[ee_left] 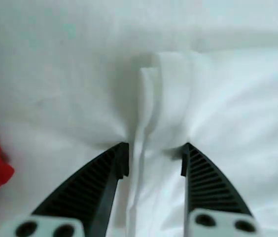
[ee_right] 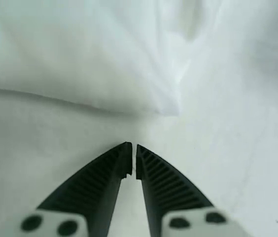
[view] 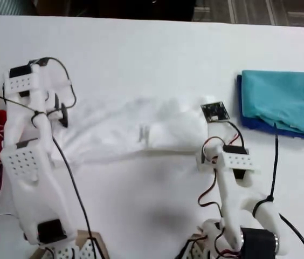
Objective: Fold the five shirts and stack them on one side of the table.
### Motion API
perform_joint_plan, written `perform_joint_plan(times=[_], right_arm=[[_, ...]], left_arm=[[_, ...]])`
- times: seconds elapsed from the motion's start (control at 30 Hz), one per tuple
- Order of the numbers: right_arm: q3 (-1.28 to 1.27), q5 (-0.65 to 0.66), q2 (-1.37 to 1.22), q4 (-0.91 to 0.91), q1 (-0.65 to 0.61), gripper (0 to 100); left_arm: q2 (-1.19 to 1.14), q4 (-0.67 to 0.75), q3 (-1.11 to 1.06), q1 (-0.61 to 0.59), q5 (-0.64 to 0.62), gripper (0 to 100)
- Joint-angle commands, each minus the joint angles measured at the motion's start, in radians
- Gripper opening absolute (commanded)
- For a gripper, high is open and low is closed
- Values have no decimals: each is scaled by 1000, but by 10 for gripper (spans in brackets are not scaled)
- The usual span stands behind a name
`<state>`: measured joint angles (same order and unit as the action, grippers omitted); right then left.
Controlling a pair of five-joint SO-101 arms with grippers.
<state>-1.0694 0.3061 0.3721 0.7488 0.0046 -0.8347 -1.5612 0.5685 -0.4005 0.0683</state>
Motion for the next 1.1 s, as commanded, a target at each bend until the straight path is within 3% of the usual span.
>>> perform_joint_plan(times=[0.0,0.13,0.27,0.43,0.8,1.07], right_arm=[[-8,6,30,-21,10,21],[-8,5,31,-27,10,21],[-20,5,38,-31,10,21],[-20,5,38,-31,12,21],[-23,2,39,-39,12,21],[-23,-3,39,-39,33,21]], left_arm=[[-31,8,-8,51,-6,199],[-37,-23,-8,94,-3,186],[-43,-29,-12,120,-3,11],[-35,-34,-8,81,-2,28],[-41,-167,213,-167,107,26],[-32,-219,295,-187,140,26]])
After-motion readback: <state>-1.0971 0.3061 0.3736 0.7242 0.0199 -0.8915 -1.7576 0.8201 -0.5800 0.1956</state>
